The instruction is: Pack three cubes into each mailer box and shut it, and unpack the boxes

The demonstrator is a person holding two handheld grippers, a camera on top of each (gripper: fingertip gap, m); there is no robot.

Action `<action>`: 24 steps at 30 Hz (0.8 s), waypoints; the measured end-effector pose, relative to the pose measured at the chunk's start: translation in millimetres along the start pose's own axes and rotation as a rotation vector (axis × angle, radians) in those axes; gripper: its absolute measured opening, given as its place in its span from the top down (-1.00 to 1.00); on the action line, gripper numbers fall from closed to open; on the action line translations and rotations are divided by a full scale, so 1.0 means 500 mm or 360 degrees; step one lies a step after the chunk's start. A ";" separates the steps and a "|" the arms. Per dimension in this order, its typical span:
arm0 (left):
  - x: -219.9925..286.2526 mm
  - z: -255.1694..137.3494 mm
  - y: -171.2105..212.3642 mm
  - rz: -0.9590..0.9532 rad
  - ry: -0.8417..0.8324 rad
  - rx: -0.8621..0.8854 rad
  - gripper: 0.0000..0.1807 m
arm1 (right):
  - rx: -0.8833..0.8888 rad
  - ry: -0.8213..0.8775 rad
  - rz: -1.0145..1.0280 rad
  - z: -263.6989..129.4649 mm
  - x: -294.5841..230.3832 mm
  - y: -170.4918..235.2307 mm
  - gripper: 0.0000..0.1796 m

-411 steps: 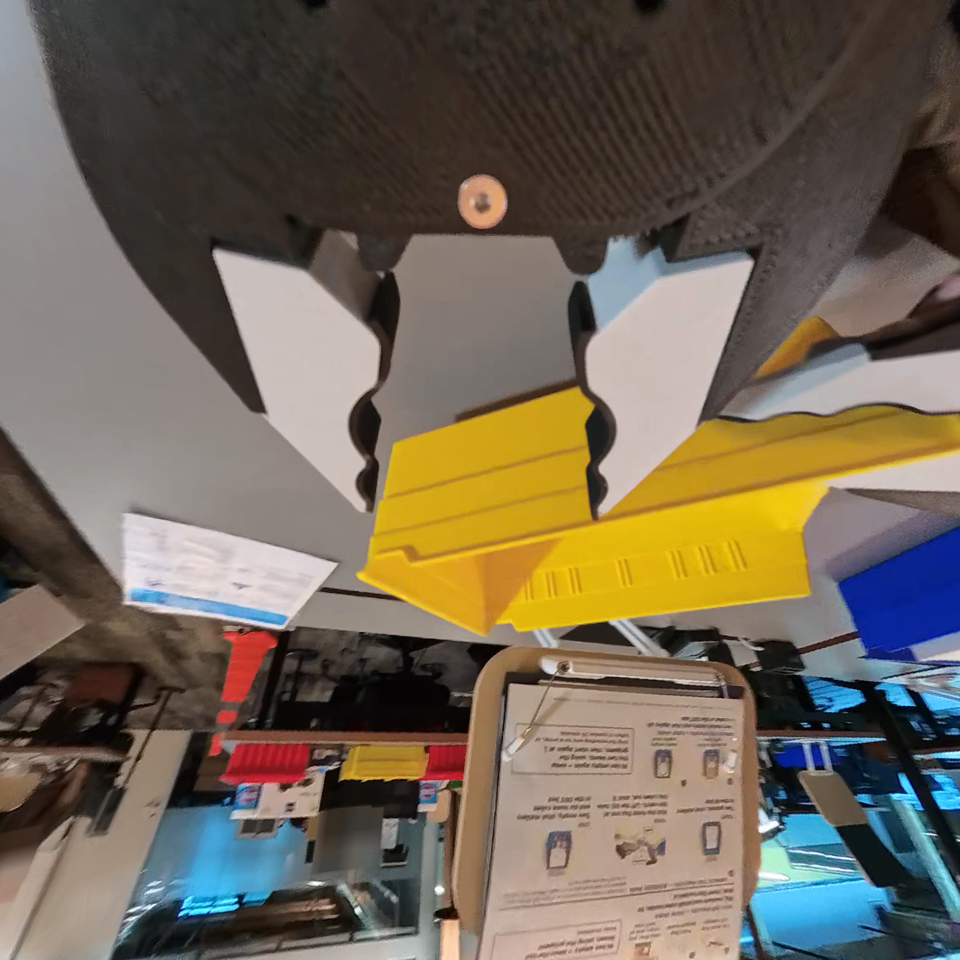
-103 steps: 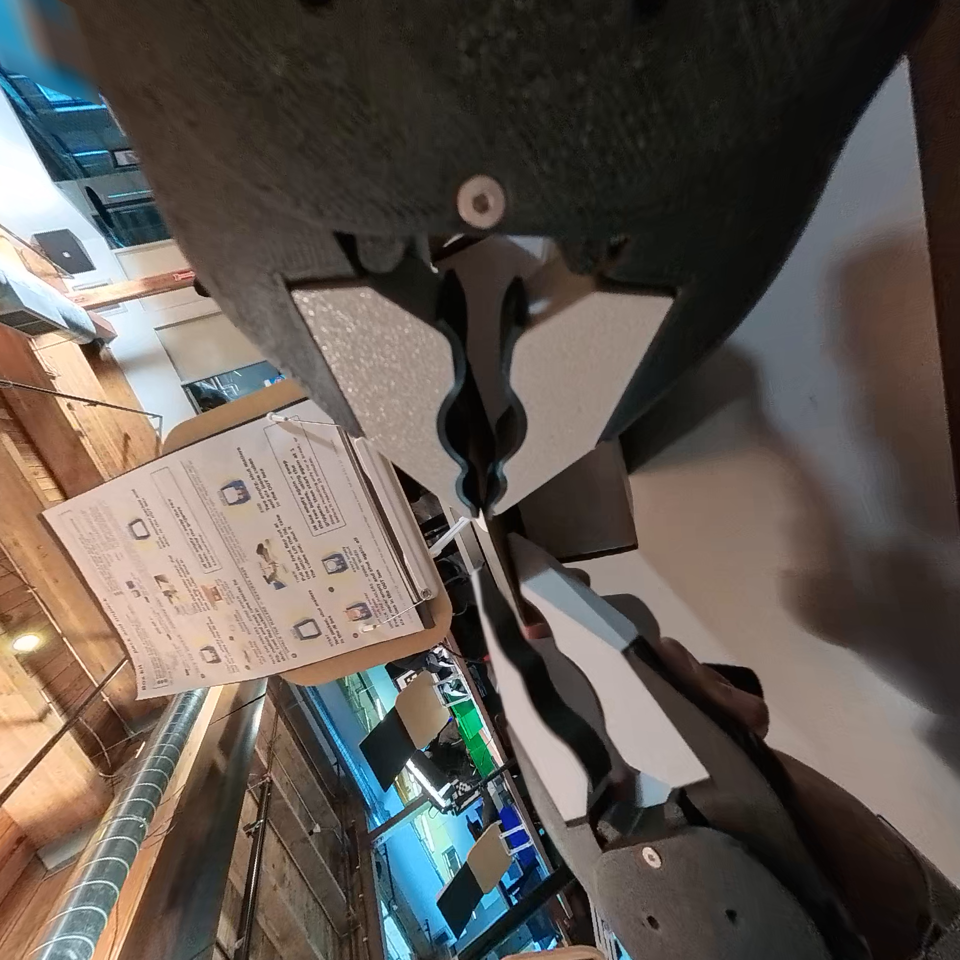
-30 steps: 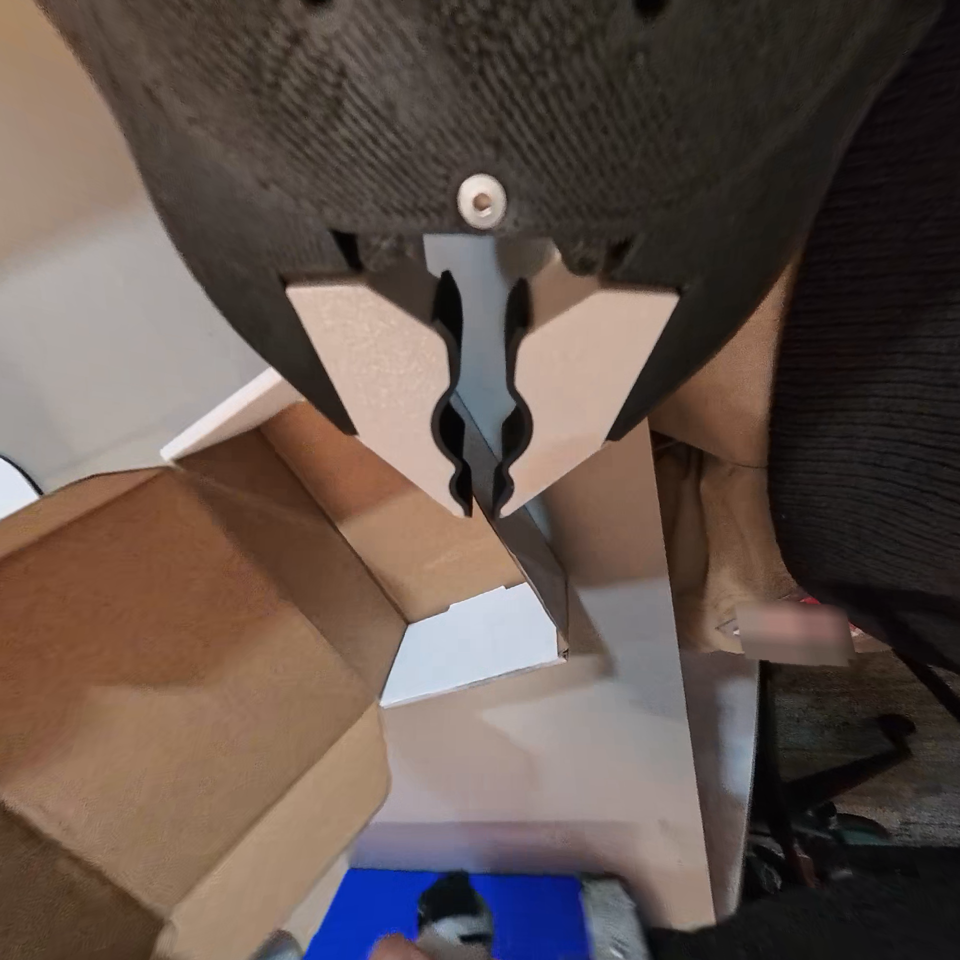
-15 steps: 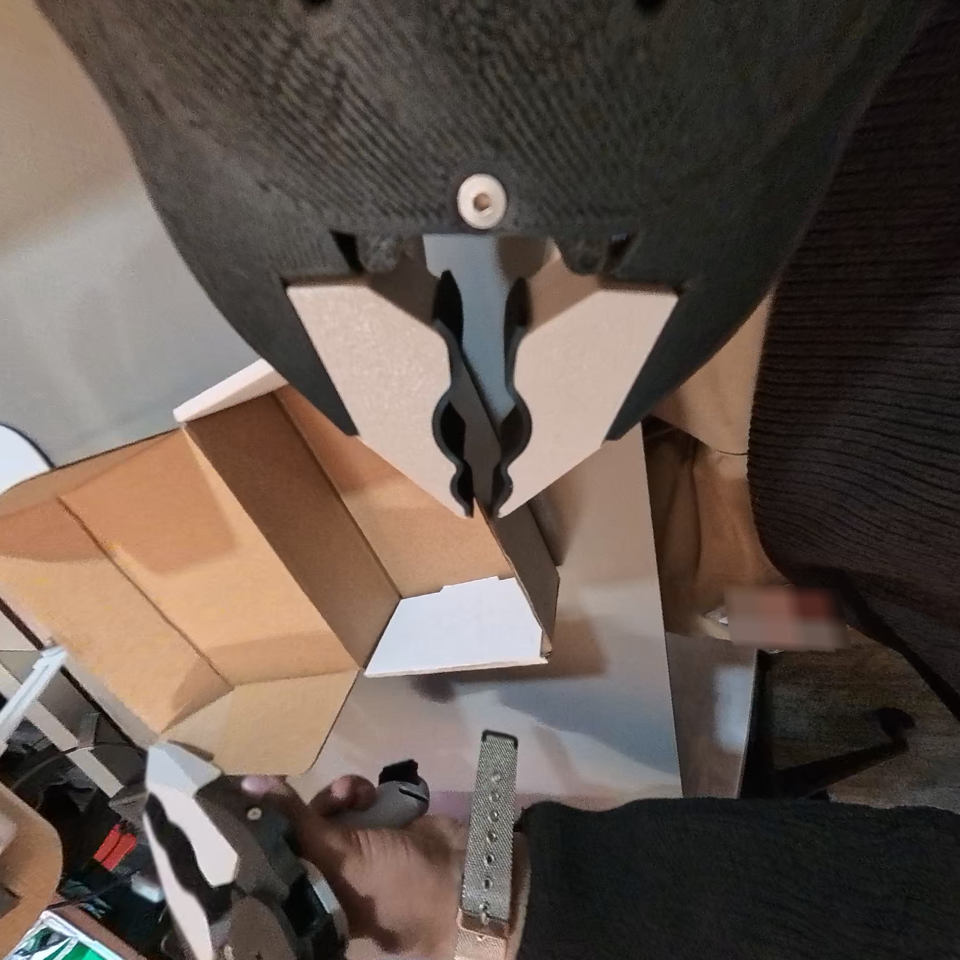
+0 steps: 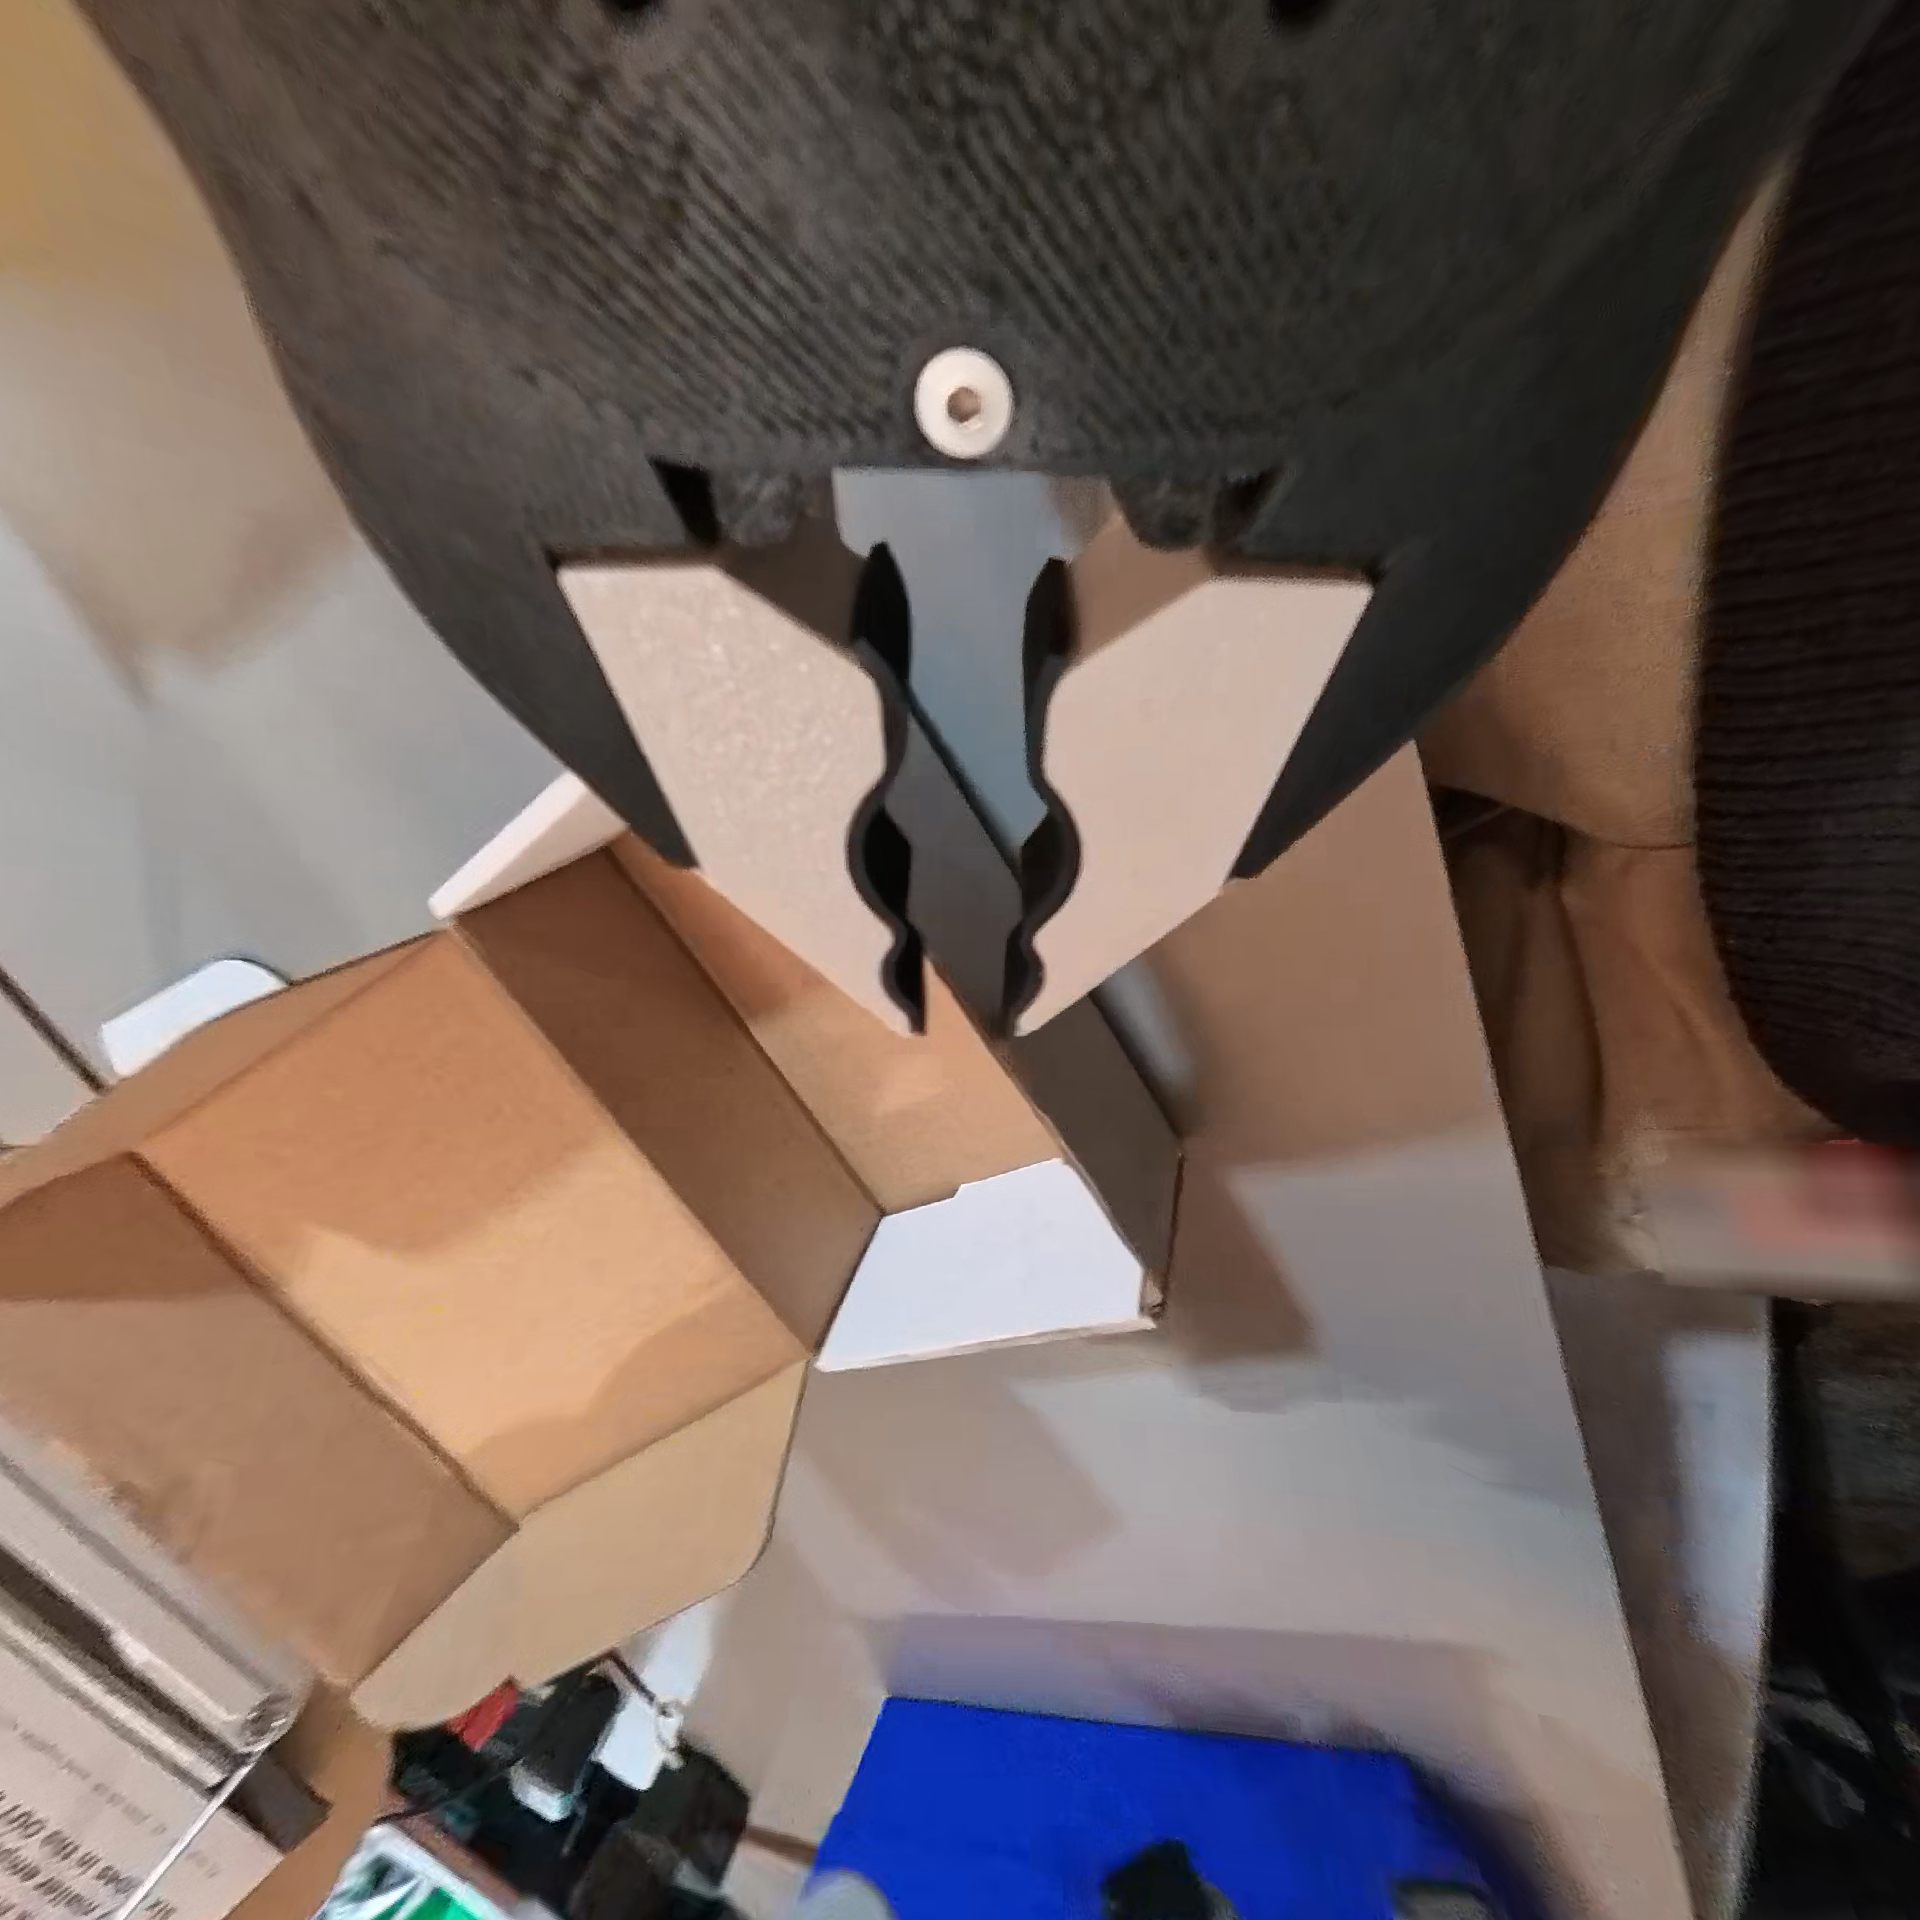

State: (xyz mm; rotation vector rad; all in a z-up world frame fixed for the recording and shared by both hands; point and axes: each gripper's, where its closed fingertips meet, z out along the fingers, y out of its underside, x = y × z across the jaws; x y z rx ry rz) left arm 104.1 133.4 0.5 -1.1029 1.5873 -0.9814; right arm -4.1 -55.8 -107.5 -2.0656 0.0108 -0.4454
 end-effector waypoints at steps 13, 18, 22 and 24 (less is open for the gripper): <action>-0.492 -0.312 0.323 -0.0510 -0.0613 -0.1018 0.13 | 0.0072 0.0297 -0.0013 -0.037 0.055 -0.029 0.63; -0.499 -0.318 0.442 -0.0600 -0.0506 -0.1297 0.19 | 0.0077 0.0303 -0.0031 -0.035 0.052 -0.036 0.65; -0.488 -0.300 0.452 -0.0506 -0.0466 -0.1360 0.26 | 0.0064 0.0313 -0.0050 -0.033 0.049 -0.035 0.65; -0.489 -0.296 0.462 -0.0460 -0.0484 -0.1416 0.27 | 0.0057 0.0315 -0.0060 -0.032 0.049 -0.033 0.65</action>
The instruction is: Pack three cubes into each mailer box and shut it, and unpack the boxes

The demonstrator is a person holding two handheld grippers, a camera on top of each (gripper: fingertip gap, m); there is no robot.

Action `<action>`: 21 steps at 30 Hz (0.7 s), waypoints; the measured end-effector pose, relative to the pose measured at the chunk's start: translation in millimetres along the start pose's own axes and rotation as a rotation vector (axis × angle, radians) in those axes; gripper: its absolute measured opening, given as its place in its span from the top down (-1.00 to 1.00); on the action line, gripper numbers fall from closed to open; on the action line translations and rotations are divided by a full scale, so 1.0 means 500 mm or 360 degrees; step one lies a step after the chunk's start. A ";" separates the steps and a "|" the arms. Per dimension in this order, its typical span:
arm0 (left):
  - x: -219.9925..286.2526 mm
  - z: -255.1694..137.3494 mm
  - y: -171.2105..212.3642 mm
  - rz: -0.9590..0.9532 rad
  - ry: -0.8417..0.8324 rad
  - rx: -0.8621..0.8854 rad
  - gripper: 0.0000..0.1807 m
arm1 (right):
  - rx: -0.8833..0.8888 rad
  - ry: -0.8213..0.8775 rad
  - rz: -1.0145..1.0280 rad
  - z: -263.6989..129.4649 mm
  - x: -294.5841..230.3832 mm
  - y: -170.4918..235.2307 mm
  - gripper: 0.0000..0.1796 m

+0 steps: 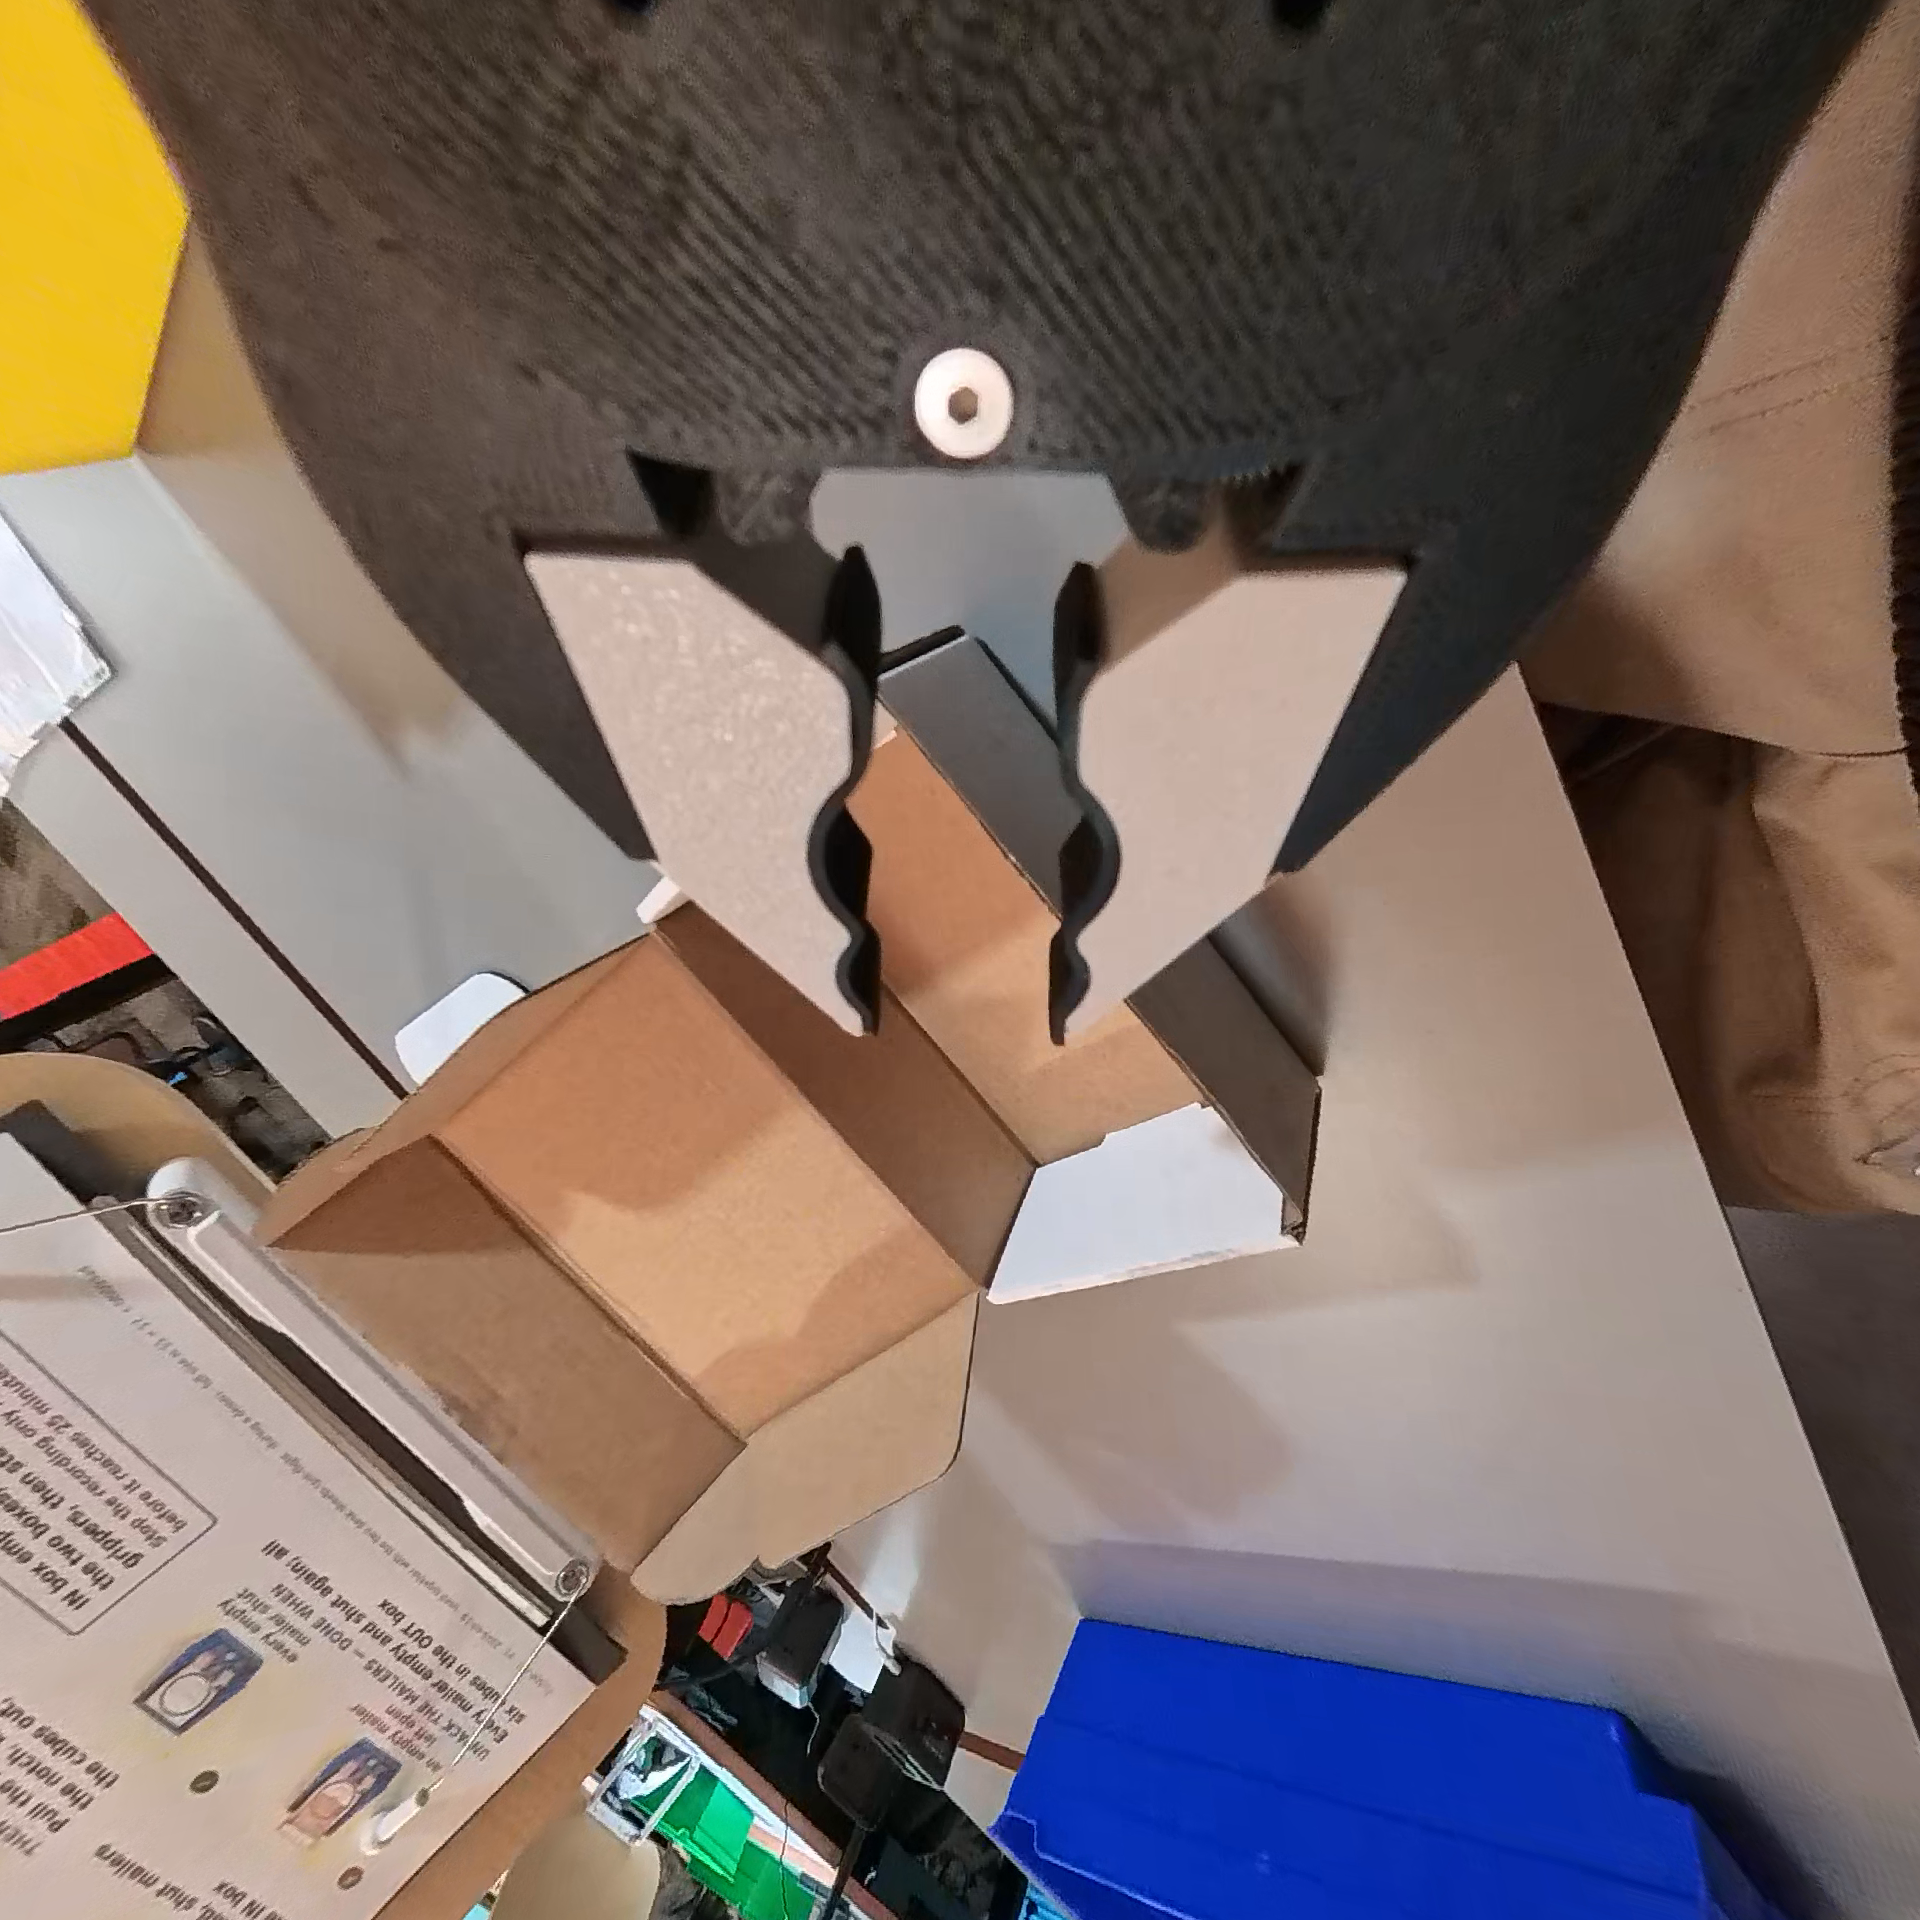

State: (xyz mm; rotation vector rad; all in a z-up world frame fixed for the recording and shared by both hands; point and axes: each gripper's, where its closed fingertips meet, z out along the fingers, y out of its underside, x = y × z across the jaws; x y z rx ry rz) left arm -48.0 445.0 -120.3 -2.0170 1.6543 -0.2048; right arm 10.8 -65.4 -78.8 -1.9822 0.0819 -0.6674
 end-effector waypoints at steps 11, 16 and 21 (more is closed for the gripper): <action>-0.001 0.001 0.005 0.0028 -0.0027 0.0003 0.56 | 0.0003 -0.0008 0.0015 0.001 0.003 0.004 0.67; 0.032 -0.090 -0.061 0.0082 0.0011 0.0248 0.56 | 0.0005 -0.0004 0.0017 0.002 0.004 0.004 0.68; 0.186 -0.233 -0.136 0.0376 0.0166 0.0520 0.57 | -0.0008 0.0001 0.0067 0.004 0.010 0.010 0.69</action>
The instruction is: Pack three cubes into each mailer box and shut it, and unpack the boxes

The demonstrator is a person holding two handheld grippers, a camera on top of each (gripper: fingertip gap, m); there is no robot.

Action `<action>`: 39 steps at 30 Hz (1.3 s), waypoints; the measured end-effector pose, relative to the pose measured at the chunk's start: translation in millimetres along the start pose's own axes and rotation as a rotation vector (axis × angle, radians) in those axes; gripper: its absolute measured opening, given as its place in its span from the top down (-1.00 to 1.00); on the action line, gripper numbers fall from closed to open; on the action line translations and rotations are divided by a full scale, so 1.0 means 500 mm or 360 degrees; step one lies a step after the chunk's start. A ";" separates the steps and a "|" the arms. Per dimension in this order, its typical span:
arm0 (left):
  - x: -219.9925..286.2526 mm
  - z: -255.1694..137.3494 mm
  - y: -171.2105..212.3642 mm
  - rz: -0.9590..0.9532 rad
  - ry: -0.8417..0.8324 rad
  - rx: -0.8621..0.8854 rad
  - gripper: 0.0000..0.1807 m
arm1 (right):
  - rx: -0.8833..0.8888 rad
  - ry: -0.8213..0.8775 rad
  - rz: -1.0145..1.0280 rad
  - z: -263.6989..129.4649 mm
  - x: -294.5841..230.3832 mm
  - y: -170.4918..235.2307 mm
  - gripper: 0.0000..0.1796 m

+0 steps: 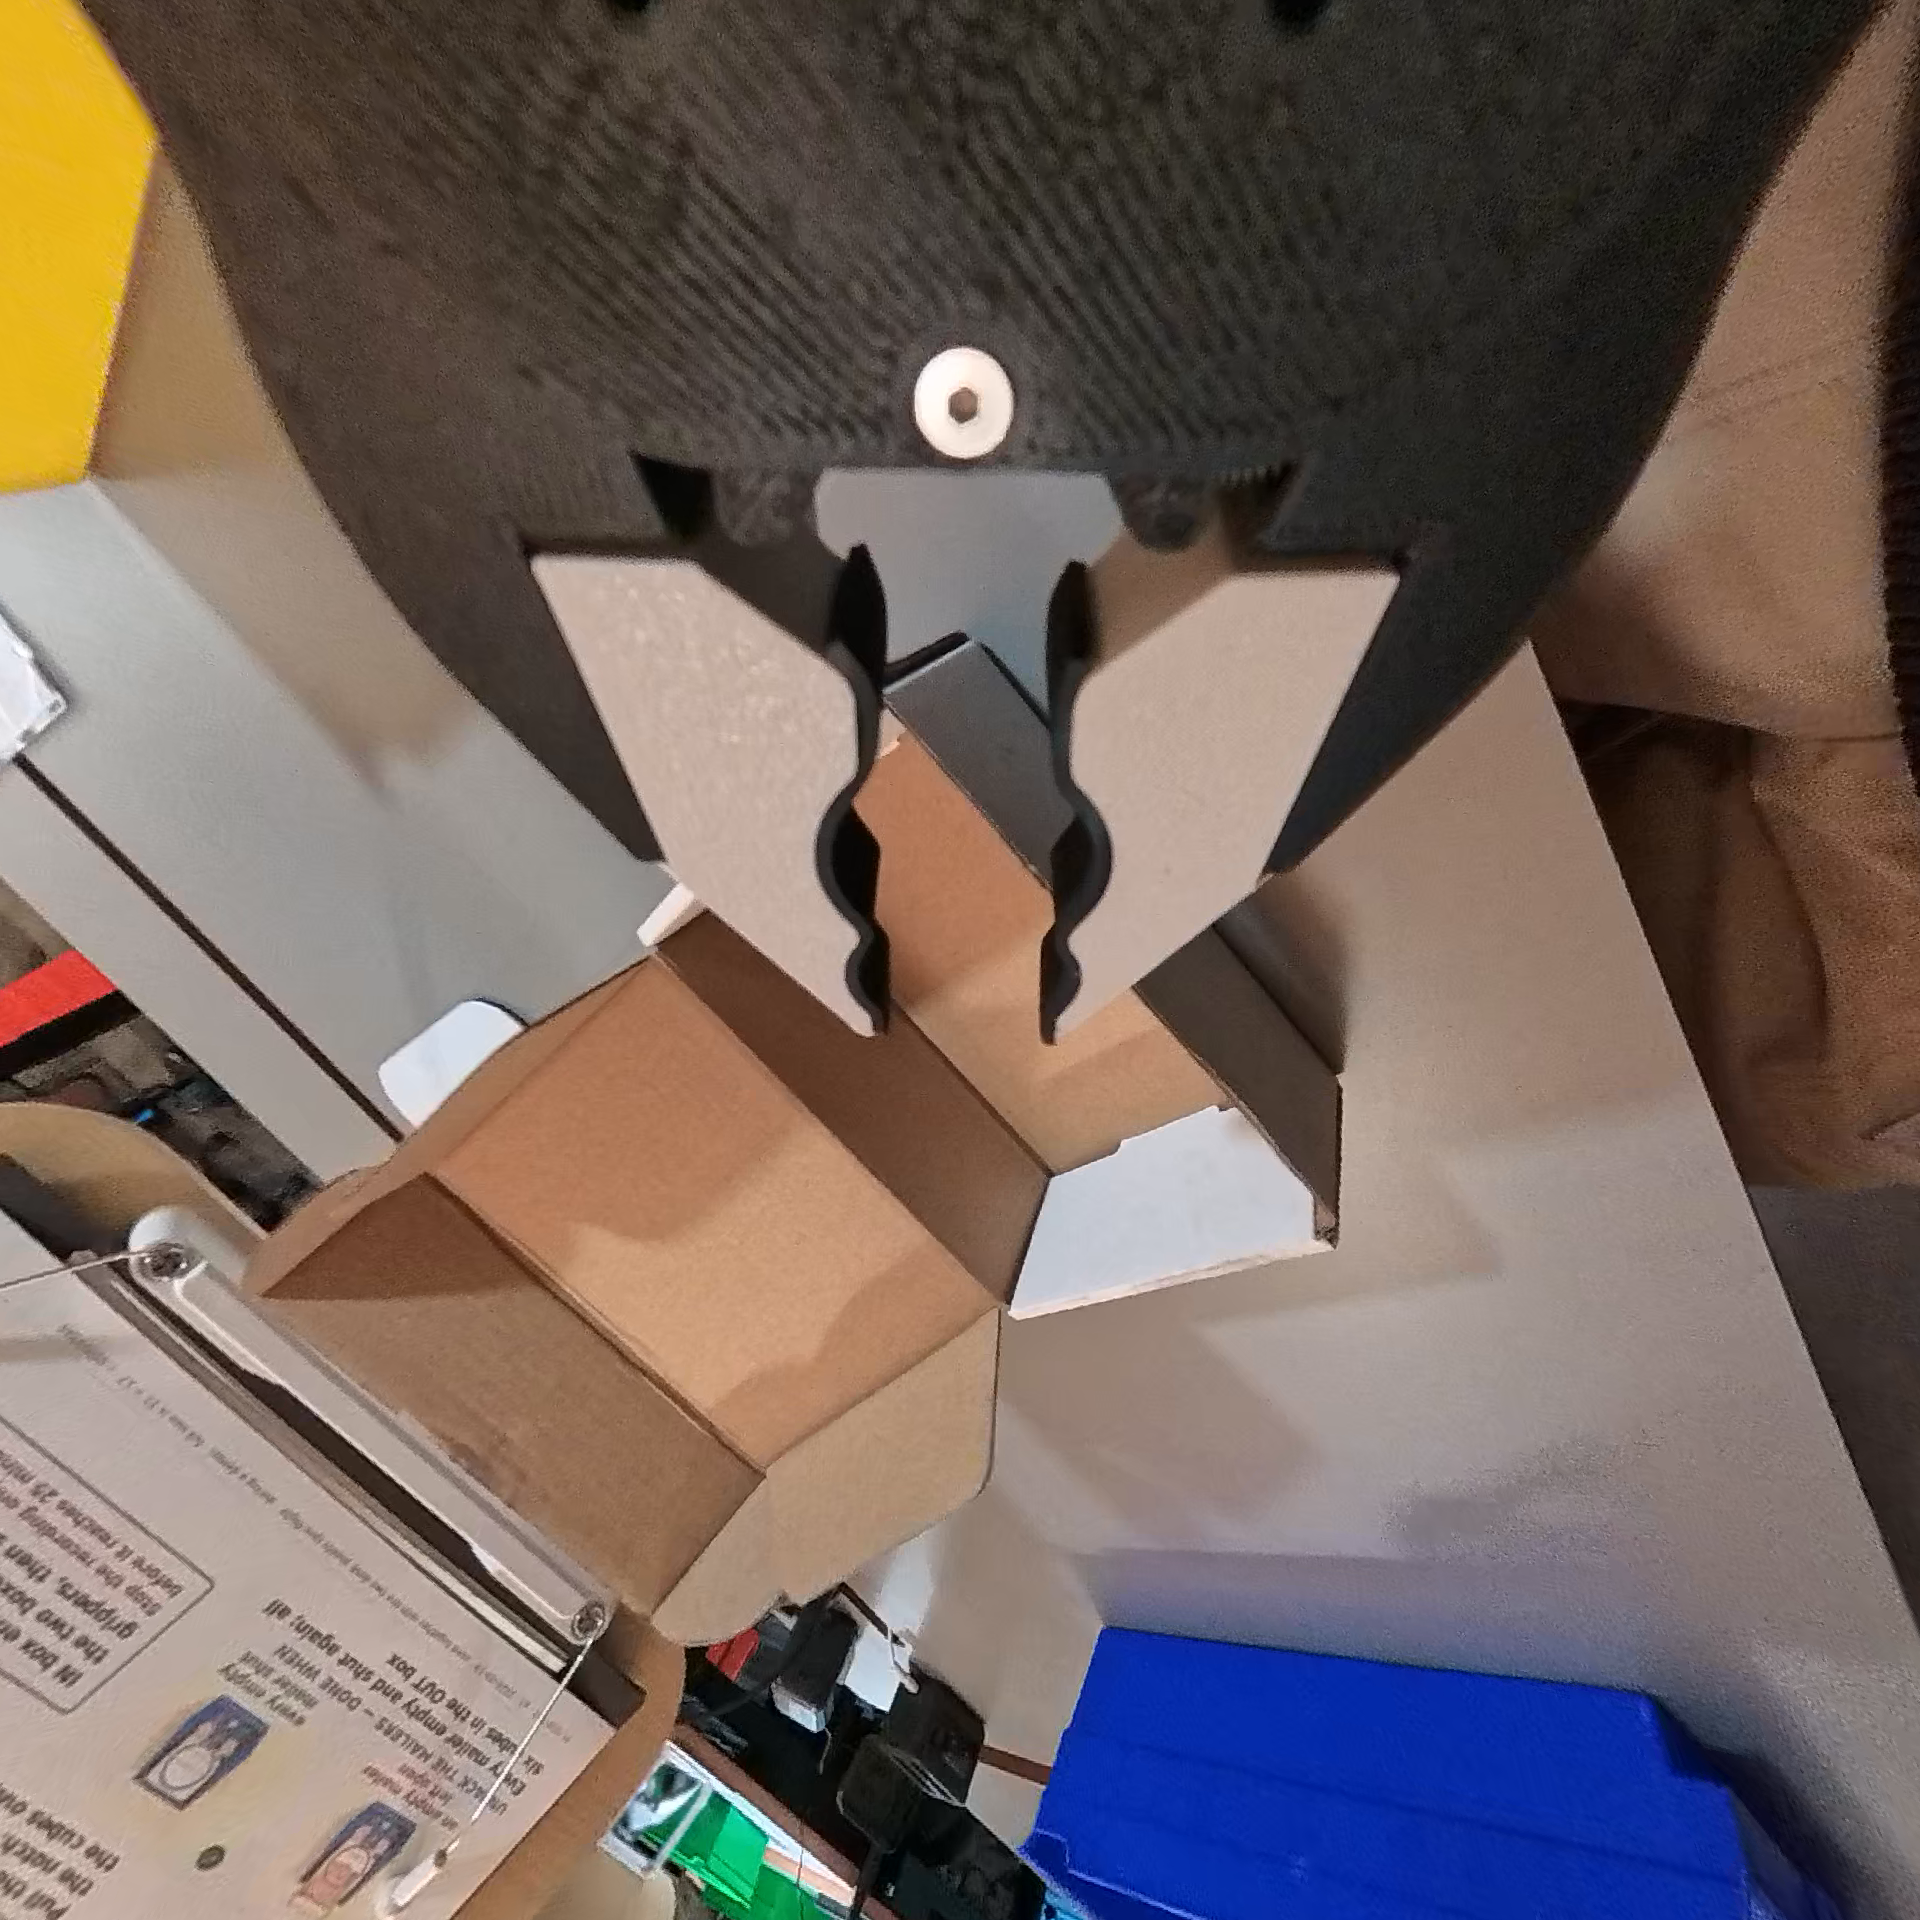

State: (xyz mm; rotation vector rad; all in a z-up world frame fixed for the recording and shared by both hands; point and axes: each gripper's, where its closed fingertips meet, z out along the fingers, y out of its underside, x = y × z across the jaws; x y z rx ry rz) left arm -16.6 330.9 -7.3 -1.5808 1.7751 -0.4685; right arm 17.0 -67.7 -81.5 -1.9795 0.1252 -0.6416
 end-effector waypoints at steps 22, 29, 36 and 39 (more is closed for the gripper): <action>0.725 0.091 -0.041 0.1261 0.0893 -0.0035 0.55 | -0.0029 -0.0071 0.0084 -0.014 0.004 0.018 0.70; 0.724 0.104 -0.020 0.1389 0.0907 -0.0105 0.55 | -0.0024 -0.0119 0.0145 -0.010 0.001 0.021 0.70; 0.726 0.105 -0.025 0.1338 0.0909 -0.0068 0.55 | -0.0027 -0.0124 0.0172 -0.007 0.002 0.024 0.70; 0.706 0.094 -0.039 0.1295 0.0834 -0.0027 0.55 | -0.0023 -0.0119 0.0173 -0.009 0.003 0.022 0.70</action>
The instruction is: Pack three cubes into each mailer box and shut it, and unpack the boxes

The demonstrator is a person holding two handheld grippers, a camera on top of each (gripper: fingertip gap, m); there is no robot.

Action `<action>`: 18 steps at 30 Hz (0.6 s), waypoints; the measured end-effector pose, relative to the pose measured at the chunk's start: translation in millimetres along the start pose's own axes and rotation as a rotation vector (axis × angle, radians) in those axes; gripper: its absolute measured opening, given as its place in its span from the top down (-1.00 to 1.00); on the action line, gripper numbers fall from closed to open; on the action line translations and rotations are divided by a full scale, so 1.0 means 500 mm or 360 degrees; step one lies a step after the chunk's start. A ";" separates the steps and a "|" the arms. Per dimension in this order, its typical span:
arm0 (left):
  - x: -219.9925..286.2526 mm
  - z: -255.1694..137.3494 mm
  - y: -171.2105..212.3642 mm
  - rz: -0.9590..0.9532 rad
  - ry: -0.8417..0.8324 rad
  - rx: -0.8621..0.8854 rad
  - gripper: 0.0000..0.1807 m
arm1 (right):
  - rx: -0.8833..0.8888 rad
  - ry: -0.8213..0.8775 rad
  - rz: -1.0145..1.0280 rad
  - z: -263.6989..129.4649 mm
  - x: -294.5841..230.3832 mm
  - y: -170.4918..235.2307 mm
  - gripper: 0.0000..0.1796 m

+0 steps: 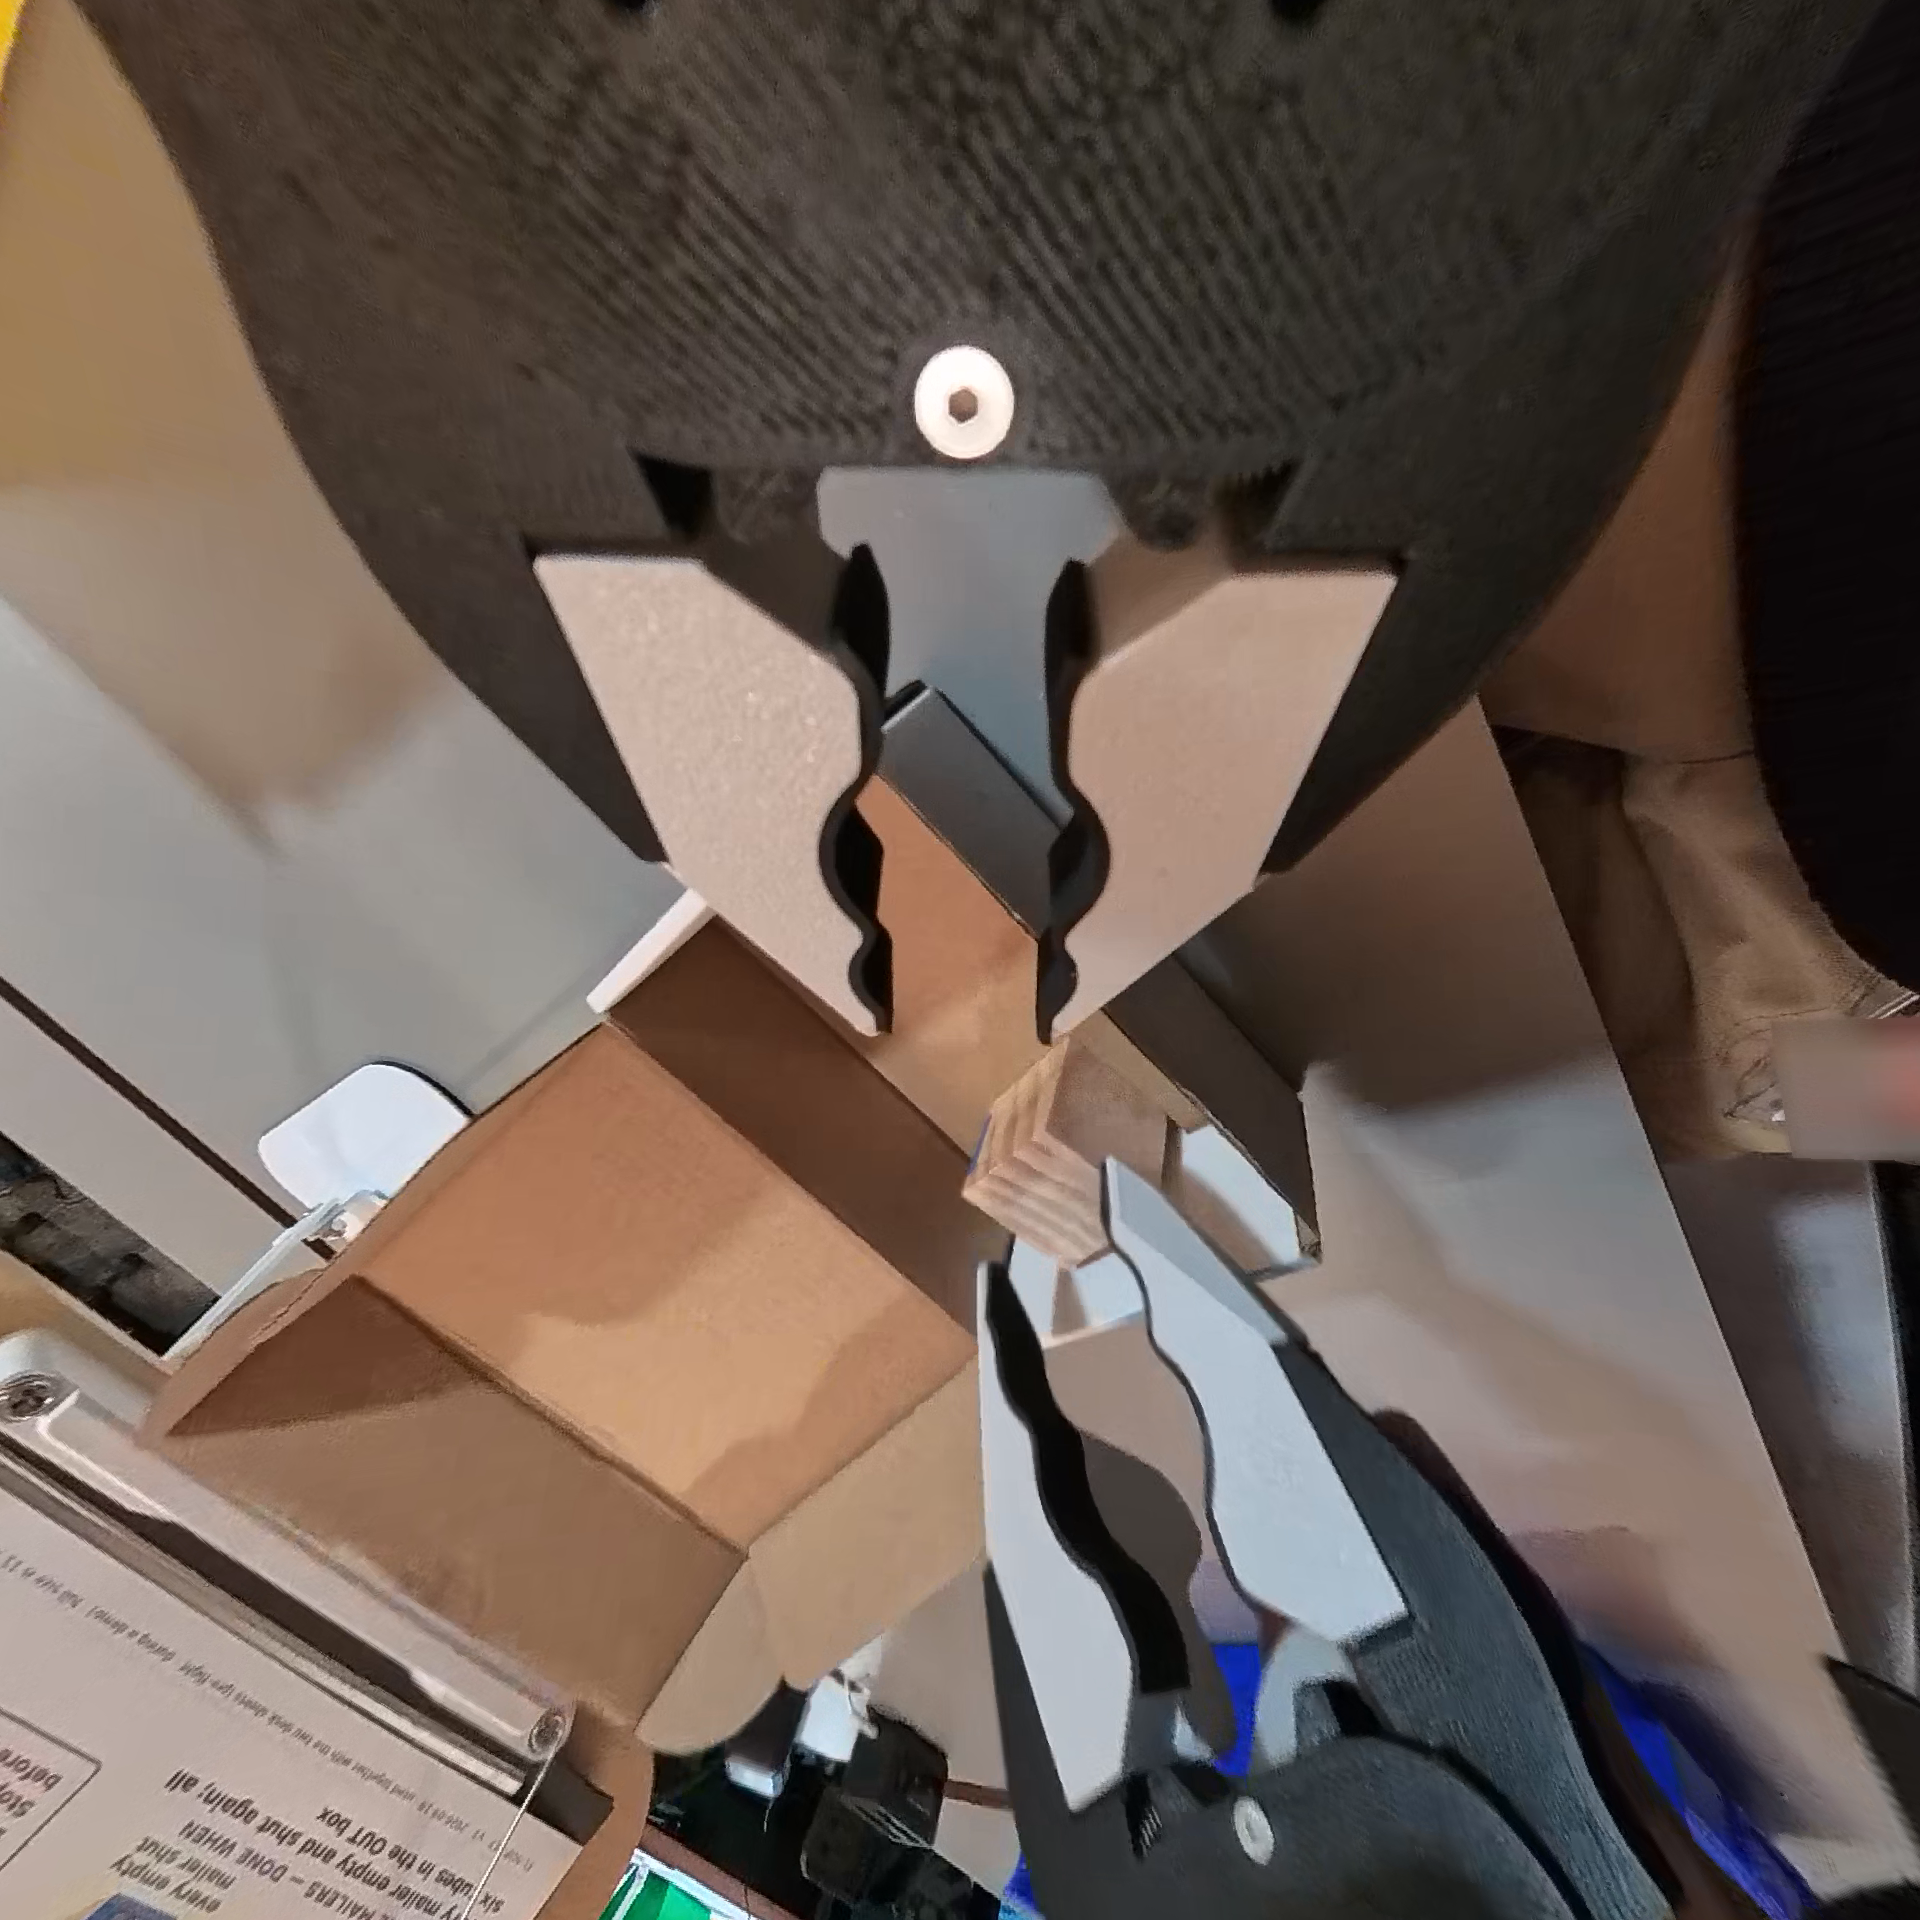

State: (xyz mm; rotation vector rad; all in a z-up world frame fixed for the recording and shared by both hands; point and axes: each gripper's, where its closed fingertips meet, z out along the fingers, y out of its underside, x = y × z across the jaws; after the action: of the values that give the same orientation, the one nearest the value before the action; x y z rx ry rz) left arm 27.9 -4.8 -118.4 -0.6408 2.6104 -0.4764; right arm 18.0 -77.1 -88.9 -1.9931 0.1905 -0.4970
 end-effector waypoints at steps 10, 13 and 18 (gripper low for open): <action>-0.143 -0.247 0.162 -0.0526 -0.0458 0.0099 0.39 | 0.0031 0.0002 0.0050 -0.010 0.001 -0.006 0.70; -0.242 -0.370 0.328 -0.0918 -0.0763 0.0031 0.30 | 0.0082 -0.0021 0.0089 -0.014 -0.007 -0.023 0.70; -0.302 -0.413 0.582 -0.1411 -0.0791 -0.0127 0.36 | 0.0072 -0.0054 0.0083 -0.004 -0.020 -0.025 0.70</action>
State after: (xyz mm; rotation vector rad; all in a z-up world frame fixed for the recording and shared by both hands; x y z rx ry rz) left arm -49.8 360.5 -15.6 -1.6984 1.7809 -0.3820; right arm 7.3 -69.5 -79.8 -1.9462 0.2077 -0.4302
